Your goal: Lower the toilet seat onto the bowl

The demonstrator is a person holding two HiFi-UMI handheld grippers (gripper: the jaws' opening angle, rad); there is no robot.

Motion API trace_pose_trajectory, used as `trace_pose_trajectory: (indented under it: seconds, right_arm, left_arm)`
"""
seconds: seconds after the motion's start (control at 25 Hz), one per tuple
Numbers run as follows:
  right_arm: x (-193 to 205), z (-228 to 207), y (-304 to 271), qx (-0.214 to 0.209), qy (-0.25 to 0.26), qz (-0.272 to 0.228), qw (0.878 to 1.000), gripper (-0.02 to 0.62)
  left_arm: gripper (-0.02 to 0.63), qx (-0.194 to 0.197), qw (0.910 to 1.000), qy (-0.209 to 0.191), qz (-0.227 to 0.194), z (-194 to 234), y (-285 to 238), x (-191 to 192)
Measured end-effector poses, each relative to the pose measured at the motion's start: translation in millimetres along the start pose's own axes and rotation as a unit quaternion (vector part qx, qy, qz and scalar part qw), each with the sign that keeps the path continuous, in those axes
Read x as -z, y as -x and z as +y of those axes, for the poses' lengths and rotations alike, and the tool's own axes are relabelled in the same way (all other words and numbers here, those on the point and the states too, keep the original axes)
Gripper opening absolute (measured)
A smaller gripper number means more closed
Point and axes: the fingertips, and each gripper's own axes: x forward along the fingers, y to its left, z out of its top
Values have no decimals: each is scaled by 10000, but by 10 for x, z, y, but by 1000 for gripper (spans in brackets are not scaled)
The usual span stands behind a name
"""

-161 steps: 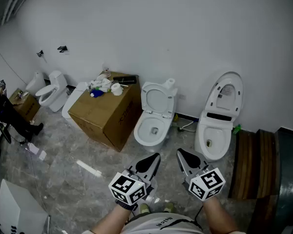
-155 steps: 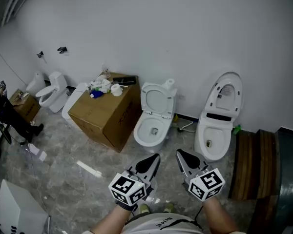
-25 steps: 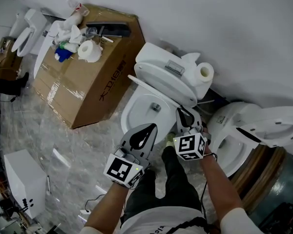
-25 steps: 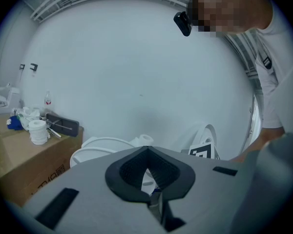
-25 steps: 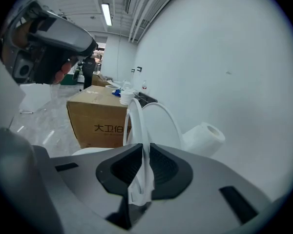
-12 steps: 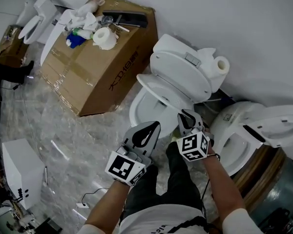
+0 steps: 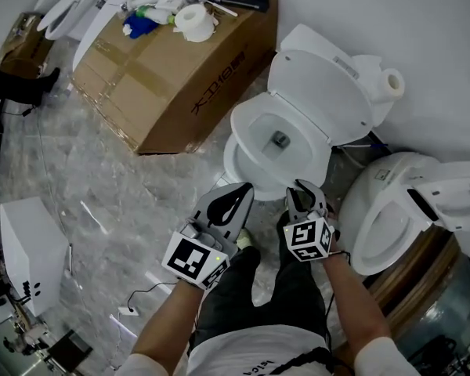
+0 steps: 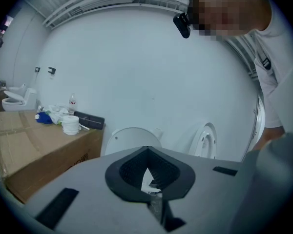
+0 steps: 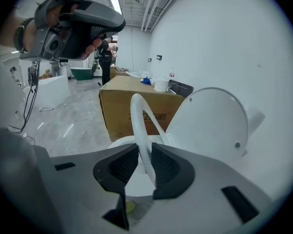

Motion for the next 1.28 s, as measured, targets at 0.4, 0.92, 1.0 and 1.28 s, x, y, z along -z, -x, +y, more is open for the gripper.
trace_pose_trajectory:
  seconds: [0.4,0.92,1.0,1.28]
  right_arm:
    - [507,839,-374,-293,266,238,9989,115]
    - [1293,1618,-1073,-838,733,688,9914,152]
    - [1421,1711,-1189,-940,759,773,9897,156]
    - [1803,1903,-1559,-1289,832,1103,9820,161]
  left_arm:
    - [9,19,9996,-17,268,330,413,544]
    - [9,-16,9986,144,508,617,579,1405]
    - [9,-16,9982,162,571,648,568,1555]
    - [9,-106,9977,235,629,787,537,1854]
